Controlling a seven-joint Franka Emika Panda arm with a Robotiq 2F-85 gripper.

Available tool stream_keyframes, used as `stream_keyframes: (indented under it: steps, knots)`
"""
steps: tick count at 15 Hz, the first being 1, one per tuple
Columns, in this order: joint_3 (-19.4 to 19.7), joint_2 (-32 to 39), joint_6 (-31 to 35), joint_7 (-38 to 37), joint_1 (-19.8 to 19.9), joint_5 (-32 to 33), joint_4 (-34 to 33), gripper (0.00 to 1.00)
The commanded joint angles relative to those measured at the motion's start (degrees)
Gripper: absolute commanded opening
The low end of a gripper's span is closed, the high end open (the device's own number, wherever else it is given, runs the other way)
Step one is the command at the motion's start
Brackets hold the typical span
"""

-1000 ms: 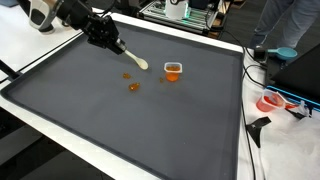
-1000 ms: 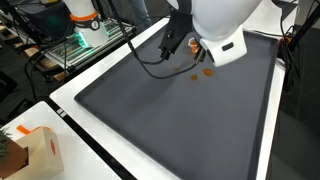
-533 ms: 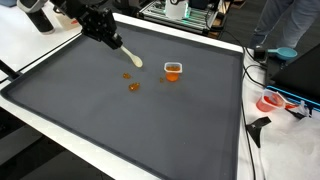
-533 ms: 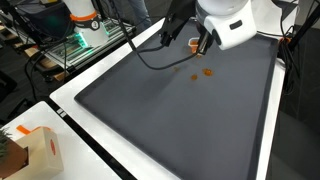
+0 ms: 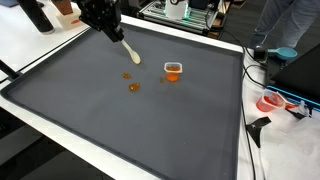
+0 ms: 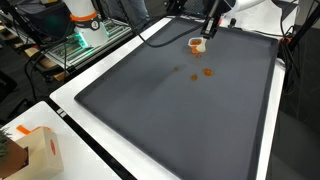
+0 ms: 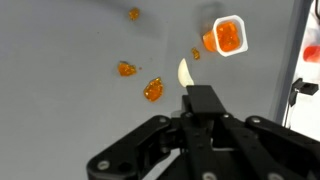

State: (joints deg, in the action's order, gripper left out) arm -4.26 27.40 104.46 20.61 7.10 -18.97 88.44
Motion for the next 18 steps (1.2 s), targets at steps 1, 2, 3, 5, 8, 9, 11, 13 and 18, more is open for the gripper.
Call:
stream_keyframes:
  steps: [1,2,3,5,8,9,11,13,18]
  knots:
    - [0.97,-4.26,2.21,-2.66,-2.29,3.82,4.24,0.03]
    - [1.06,-4.84,2.51,-3.22,-2.83,5.04,4.46,0.03]
    - [1.12,-5.35,2.48,-3.7,-3.25,6.08,4.6,0.03]
    - [1.19,-6.42,2.83,-4.8,-4.04,8.11,5.19,0.03]
    - [1.23,-7.7,3.2,-6.07,-4.82,10.15,5.81,0.03]
    - [1.22,-8.15,3.52,-6.42,-5.05,10.72,6.1,0.03]
    - [1.18,-8.88,4.13,-6.84,-5.39,11.55,6.71,0.03]
    - [1.23,-9.34,4.22,-7.37,-5.73,12.5,6.99,0.03]
    - [0.77,-7.72,2.63,-6.17,-5.21,11.14,4.4,0.13]
